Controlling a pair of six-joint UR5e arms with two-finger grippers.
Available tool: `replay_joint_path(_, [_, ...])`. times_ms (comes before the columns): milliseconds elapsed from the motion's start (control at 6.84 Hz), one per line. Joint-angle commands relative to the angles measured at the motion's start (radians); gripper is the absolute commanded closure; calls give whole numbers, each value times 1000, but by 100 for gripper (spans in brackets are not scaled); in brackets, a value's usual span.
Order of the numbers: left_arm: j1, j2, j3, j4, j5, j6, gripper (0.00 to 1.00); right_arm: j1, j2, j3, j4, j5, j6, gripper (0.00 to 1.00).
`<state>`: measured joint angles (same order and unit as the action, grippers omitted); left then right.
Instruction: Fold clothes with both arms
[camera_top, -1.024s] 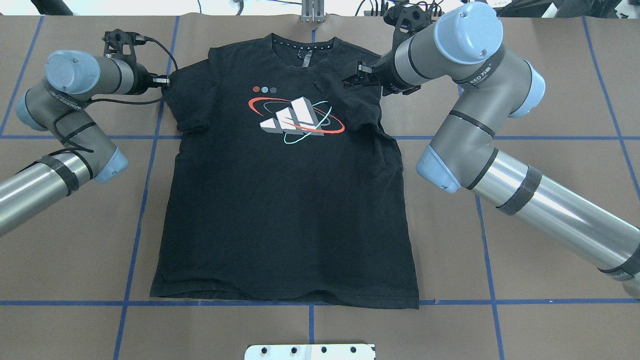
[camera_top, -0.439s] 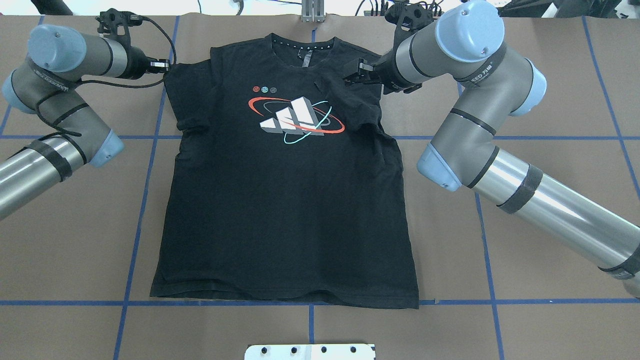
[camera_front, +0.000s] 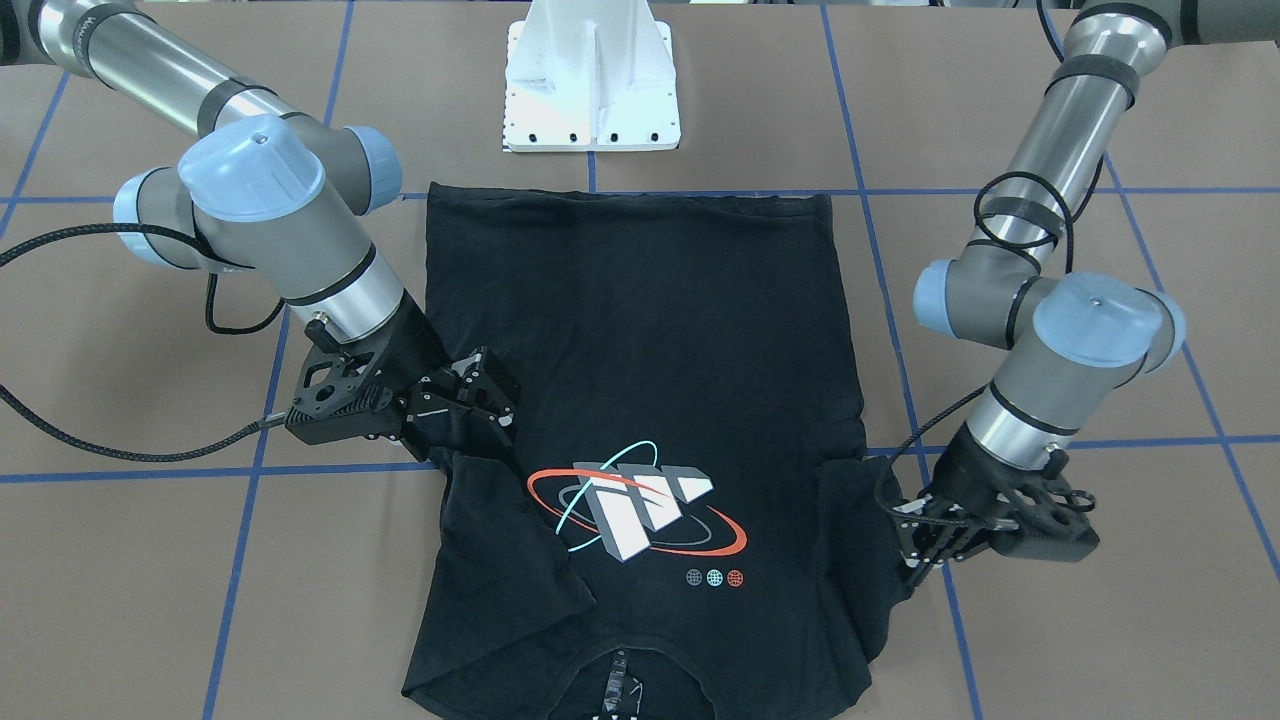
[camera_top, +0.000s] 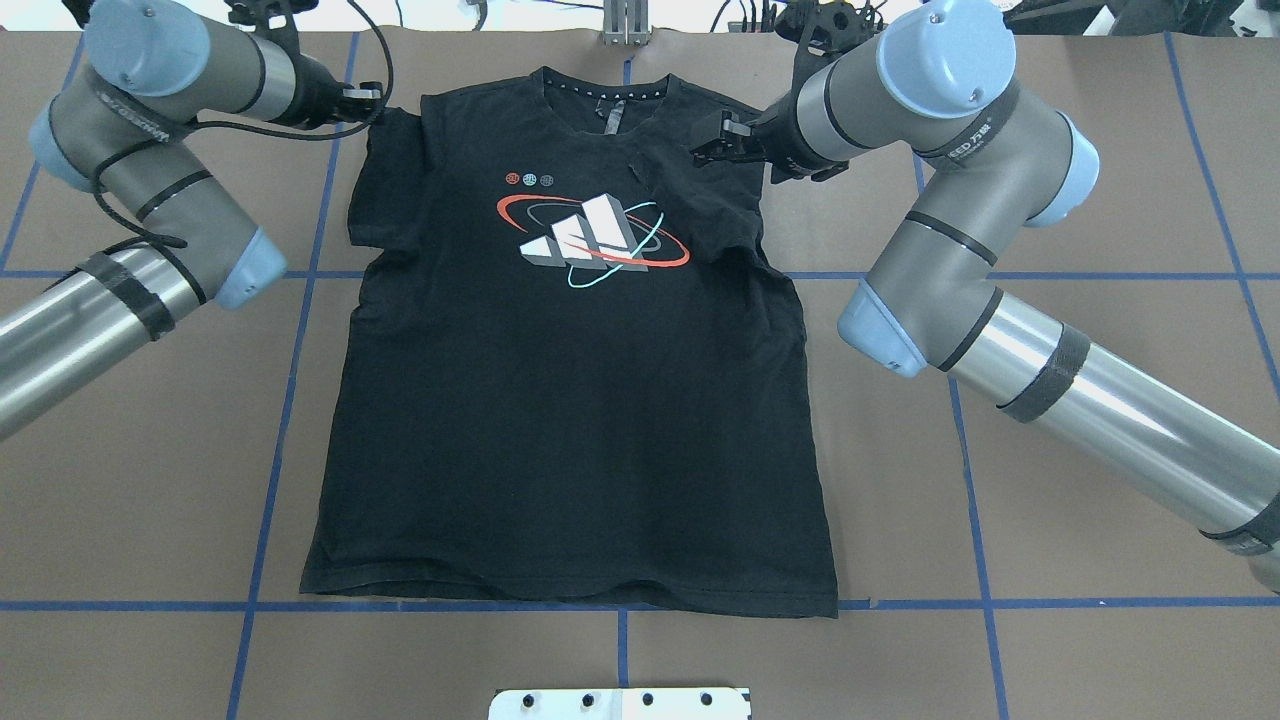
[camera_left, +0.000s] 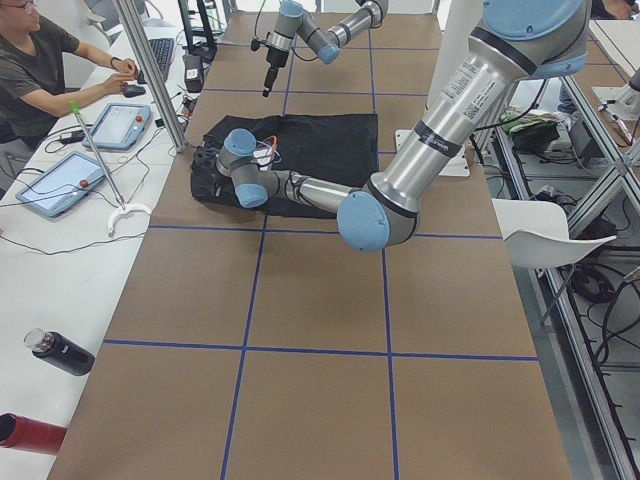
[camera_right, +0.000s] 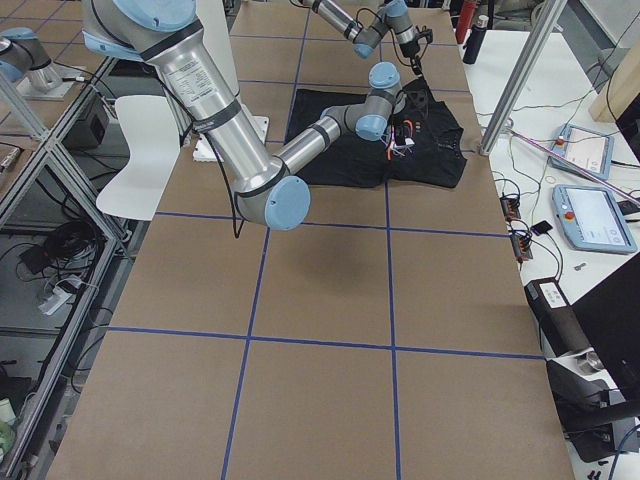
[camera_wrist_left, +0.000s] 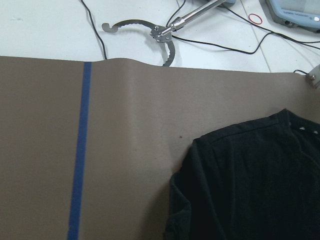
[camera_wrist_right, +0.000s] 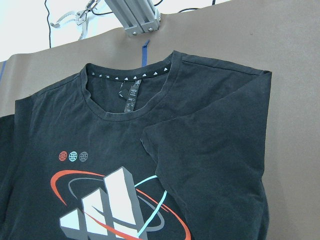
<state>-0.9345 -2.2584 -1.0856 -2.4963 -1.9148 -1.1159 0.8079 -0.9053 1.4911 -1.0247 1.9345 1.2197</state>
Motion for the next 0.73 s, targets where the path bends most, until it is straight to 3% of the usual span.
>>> replay_joint_path(0, [72,-158,118,8,61,-146,100,16,-1,0,0,6,0,1])
replay_joint_path(146, [94,-226,195,5,126,-156,100,26,-3,0,2,24,-2,1])
replay_joint_path(585, [126,-271,219,-4,126,-174,100,45,-15,0,2,38,-8,1])
